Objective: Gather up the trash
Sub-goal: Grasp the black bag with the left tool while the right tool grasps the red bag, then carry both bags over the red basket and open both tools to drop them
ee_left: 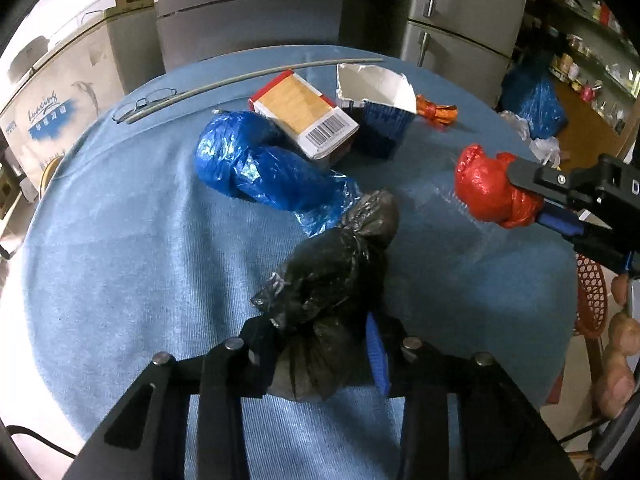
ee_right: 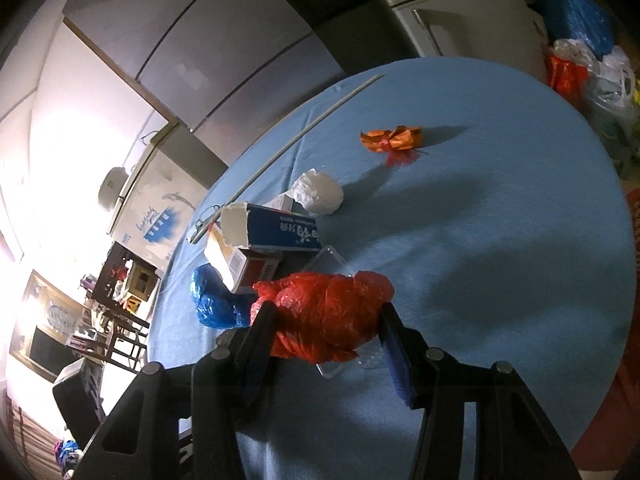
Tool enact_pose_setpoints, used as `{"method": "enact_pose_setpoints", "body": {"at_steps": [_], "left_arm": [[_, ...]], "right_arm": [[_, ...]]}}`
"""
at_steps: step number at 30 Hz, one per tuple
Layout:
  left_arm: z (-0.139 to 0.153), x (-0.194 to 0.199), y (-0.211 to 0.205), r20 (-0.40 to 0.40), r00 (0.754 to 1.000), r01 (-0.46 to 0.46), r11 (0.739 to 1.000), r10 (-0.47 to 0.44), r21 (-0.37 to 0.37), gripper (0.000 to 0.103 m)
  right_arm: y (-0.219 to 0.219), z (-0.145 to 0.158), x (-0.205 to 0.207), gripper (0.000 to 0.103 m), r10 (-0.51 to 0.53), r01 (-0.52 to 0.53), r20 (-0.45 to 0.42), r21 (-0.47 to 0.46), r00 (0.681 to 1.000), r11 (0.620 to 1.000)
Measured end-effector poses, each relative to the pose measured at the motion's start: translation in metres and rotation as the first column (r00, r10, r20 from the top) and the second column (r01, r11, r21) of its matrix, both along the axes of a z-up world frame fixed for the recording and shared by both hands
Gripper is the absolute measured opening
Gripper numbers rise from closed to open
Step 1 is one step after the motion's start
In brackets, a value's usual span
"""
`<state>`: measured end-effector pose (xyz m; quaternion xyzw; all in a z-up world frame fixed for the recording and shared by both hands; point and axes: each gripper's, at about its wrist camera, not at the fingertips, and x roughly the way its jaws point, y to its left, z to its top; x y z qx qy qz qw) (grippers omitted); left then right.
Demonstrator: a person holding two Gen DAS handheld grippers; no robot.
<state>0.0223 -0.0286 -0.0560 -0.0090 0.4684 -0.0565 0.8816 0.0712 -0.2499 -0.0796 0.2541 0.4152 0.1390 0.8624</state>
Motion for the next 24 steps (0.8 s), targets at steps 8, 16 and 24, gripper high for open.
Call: {"method": "enact_pose_setpoints", "body": {"at_steps": [8,16,24], "left_arm": [[0.023,-0.013,0.007,0.066,0.997,-0.040,0.999,0.042,-0.023,0.034],[0.049,-0.022,0.000,0.120,0.992,-0.028,1.000,0.029,-0.008,0.034],[0.074,-0.025,-0.020,0.194,0.981,0.027,1.000,-0.024,-0.010,0.032]], "right_arm": [[-0.018,0.015,-0.007,0.054,-0.033,0.031,0.044,0.030,0.999,0.999],[-0.046,0.032,-0.017,0.054,-0.095,0.091,0.088,0.056,0.992,0.994],[-0.082,0.026,-0.043,0.054,-0.178,0.175,0.064,0.050,0.982,0.983]]}}
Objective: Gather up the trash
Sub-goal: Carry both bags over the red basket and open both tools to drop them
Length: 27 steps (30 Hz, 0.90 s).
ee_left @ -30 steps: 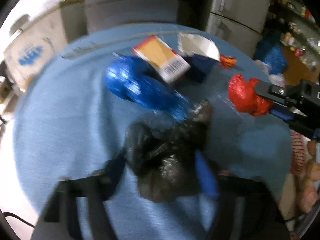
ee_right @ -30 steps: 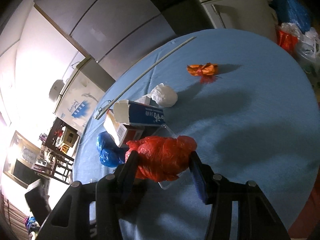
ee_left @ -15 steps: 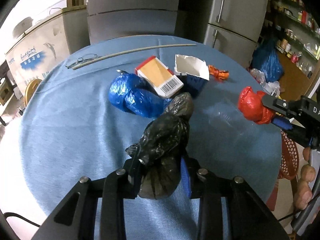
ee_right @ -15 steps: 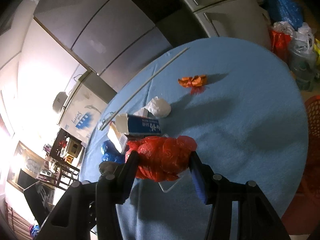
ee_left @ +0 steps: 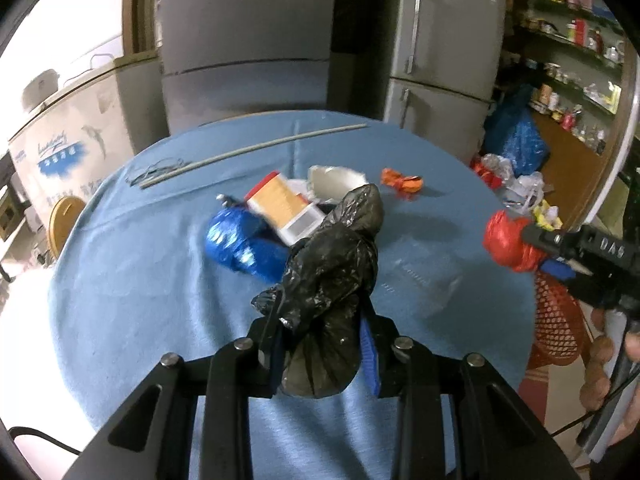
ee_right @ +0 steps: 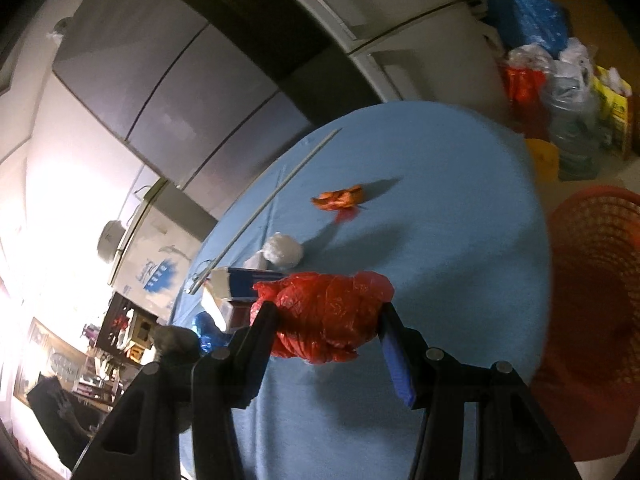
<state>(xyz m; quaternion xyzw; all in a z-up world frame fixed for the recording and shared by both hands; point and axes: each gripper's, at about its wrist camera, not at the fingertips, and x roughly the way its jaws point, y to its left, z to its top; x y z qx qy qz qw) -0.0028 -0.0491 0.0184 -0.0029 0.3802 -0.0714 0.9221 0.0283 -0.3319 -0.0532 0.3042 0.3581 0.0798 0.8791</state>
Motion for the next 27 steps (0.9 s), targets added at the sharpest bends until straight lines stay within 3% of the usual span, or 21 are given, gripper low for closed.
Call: {"method": "enact_pose_setpoints", "body": {"at_steps": [10,17,27], "left_arm": [[0.017,0.004,-0.062,0.036,0.984,0.174,0.985,-0.174,-0.012,0.032],[0.029,0.000,-0.117,0.062,0.948,0.313,0.950,-0.312,-0.004,0.032],[0.027,-0.008,-0.180,0.045,0.897,0.441,0.898,-0.440,-0.001,0.032]], "right_arm": [[-0.070,0.007,-0.041,0.054,-0.168,0.168,-0.006,-0.040,0.986,0.985],[-0.123,0.003,-0.073,0.054,-0.291,0.289,-0.021,-0.062,0.956,0.955],[-0.169,-0.014,-0.103,0.054,-0.399,0.396,-0.048,-0.057,0.916,0.916]]}}
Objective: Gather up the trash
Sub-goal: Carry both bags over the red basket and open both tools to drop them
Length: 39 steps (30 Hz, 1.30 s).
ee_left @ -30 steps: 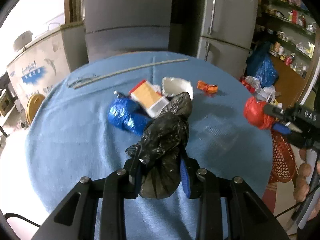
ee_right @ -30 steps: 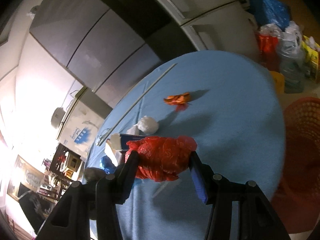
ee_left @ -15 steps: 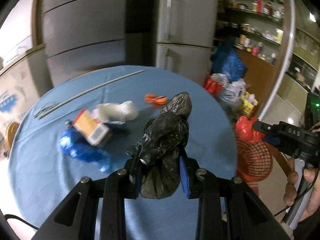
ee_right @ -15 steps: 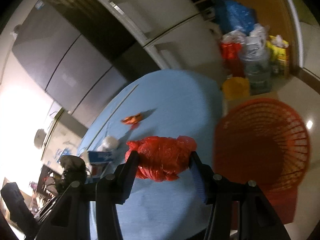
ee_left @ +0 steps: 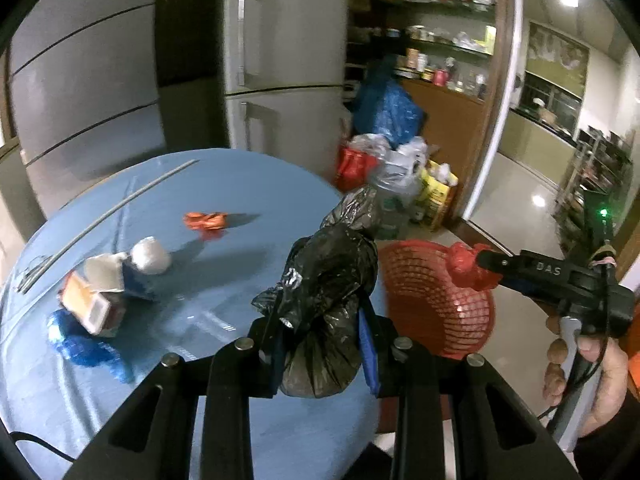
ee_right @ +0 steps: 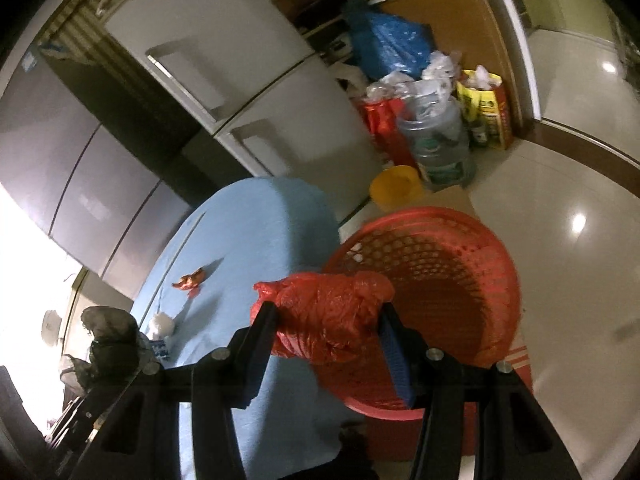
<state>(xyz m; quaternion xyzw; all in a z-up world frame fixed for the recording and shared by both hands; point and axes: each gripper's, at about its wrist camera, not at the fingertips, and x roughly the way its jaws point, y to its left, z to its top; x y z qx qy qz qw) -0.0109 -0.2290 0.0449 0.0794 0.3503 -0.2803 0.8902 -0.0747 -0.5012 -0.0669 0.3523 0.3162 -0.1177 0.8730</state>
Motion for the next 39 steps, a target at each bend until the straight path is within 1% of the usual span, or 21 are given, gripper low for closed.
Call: {"method": "enact_pose_setpoints", "body": {"at_steps": [5,10,13,16,19,25,27,29,34,39], "left_arm": [[-0.006,-0.002,-0.035,-0.026,0.997,0.074,0.997,-0.074,0.011,0.032],[-0.015,0.001,-0.071,-0.068,0.989,0.134,0.991,-0.132,0.021,0.032],[-0.020,0.001,-0.092,-0.083,0.984,0.163,0.986,-0.160,0.030,0.032],[-0.025,0.000,-0.105,-0.091,0.980,0.183,0.982,-0.179,0.044,0.032],[-0.030,0.002,-0.113,-0.100,0.978,0.191,0.980,-0.185,0.058,0.032],[-0.038,0.009,-0.122,-0.122,0.977,0.184,0.980,-0.174,0.075,0.032],[-0.041,0.010,-0.126,-0.128,0.977,0.184,0.980,-0.173,0.079,0.032],[-0.044,0.012,-0.128,-0.131,0.976,0.184,0.979,-0.172,0.084,0.032],[-0.049,0.021,-0.138,-0.143,0.976,0.179,0.979,-0.165,0.093,0.032],[-0.058,0.027,-0.147,-0.178,0.969,0.188,0.978,-0.170,0.092,0.032]], "right_arm": [[-0.018,-0.006,-0.011,0.054,-0.047,0.047,0.000,-0.018,0.999,0.999],[-0.042,-0.023,-0.018,0.054,-0.083,0.084,-0.039,0.006,0.996,0.996],[-0.051,-0.035,-0.016,0.054,-0.075,0.076,-0.069,0.018,0.995,0.997],[-0.055,-0.043,-0.010,0.054,-0.060,0.062,-0.084,0.021,0.995,0.998],[-0.059,-0.050,-0.003,0.055,-0.064,0.067,-0.090,0.028,0.994,0.997],[-0.070,-0.069,0.016,0.057,-0.053,0.062,-0.154,0.053,0.987,0.997],[-0.073,-0.077,0.022,0.060,-0.042,0.056,-0.179,0.074,0.983,0.996],[-0.076,-0.082,0.027,0.068,-0.036,0.052,-0.195,0.079,0.980,0.996],[-0.081,-0.081,0.025,0.069,-0.055,0.070,-0.179,0.078,0.982,0.994],[-0.086,-0.073,0.014,0.069,-0.095,0.108,-0.163,0.067,0.982,0.992]]}}
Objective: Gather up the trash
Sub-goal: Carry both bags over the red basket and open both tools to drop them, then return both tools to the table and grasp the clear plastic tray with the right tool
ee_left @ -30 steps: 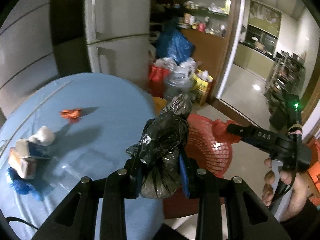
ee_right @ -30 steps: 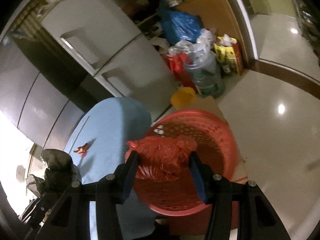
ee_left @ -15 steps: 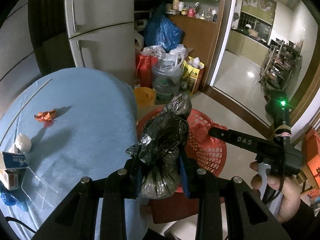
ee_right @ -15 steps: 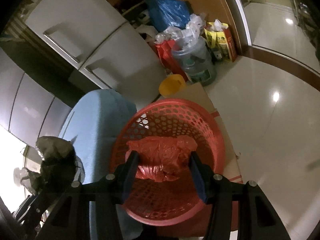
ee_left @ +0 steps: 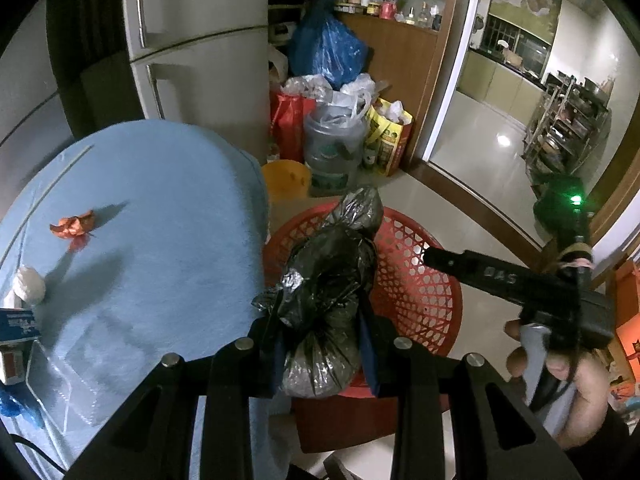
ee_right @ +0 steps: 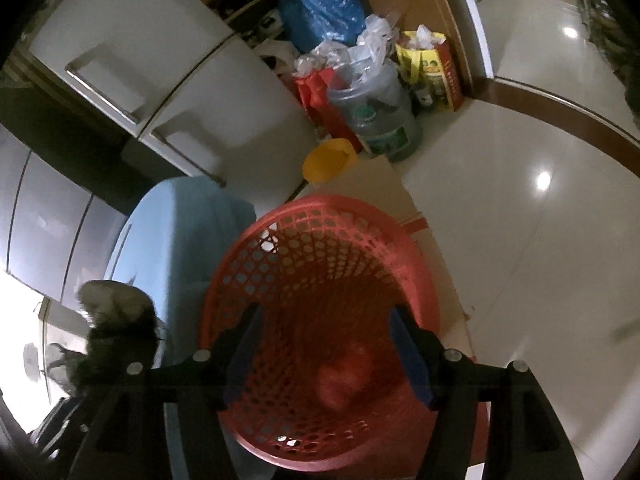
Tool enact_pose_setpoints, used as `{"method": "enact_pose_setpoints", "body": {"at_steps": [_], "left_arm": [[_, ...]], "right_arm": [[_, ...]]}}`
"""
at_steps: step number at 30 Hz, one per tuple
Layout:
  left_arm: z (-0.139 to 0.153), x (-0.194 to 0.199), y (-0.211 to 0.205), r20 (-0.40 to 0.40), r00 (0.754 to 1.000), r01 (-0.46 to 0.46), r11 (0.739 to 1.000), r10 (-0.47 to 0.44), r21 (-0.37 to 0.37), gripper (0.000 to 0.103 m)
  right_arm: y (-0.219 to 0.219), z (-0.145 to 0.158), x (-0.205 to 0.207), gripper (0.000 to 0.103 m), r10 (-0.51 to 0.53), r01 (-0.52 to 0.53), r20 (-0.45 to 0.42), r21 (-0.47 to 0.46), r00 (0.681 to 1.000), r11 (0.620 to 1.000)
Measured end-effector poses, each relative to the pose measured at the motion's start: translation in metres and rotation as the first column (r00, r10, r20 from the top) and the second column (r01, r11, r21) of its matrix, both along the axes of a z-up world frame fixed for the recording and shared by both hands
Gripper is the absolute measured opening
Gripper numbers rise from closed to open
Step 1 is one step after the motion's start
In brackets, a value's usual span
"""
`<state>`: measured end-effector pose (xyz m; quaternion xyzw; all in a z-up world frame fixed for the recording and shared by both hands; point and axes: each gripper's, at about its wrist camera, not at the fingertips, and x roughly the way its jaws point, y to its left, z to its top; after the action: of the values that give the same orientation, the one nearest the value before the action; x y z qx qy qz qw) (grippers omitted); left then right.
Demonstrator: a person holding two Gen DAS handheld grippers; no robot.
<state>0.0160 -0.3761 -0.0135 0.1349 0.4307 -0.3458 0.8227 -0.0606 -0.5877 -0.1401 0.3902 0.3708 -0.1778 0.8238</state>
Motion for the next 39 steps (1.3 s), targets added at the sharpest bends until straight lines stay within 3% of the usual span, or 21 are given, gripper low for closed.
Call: {"method": "enact_pose_setpoints", "body": {"at_steps": [5,10,14,21,26,28,31,39], "left_arm": [[-0.013,0.008,-0.019,-0.051,0.999,0.019,1.000,-0.018,0.016,0.034],[-0.014,0.019,-0.032,-0.097,0.995,0.022,1.000,-0.020,0.011,0.059],[-0.003,0.023,-0.020,-0.075,0.997,-0.006,1.000,0.005,-0.018,0.067],[0.010,0.029,0.040,-0.073,0.992,-0.107,0.992,0.103,-0.063,0.069],[0.011,0.027,0.107,-0.091,0.972,-0.226,0.968,0.217,-0.107,0.073],[0.008,0.023,0.130,-0.106,0.969,-0.236,0.963,0.223,-0.133,0.073],[0.000,0.017,0.161,-0.130,0.960,-0.262,0.958,0.247,-0.113,0.073],[-0.004,0.010,0.256,-0.131,0.906,-0.421,0.890,0.402,-0.177,0.073]], "right_arm": [[-0.002,0.005,-0.012,0.069,-0.020,0.020,0.006,-0.001,1.000,1.000],[-0.001,0.007,-0.017,0.069,-0.030,0.030,0.002,0.000,1.000,1.000],[0.001,0.010,-0.021,0.069,-0.033,0.033,0.002,-0.007,0.999,0.999],[0.014,0.018,-0.014,0.069,-0.004,0.004,0.015,-0.018,1.000,1.000],[0.034,0.024,-0.002,0.069,0.046,-0.046,0.019,-0.028,0.999,0.999],[0.047,0.025,0.005,0.069,0.073,-0.072,0.019,-0.029,0.997,0.997],[0.071,0.028,0.019,0.069,0.128,-0.128,0.008,-0.038,0.992,0.991],[0.160,0.045,0.060,0.069,0.325,-0.323,0.011,-0.092,0.946,0.942]]}}
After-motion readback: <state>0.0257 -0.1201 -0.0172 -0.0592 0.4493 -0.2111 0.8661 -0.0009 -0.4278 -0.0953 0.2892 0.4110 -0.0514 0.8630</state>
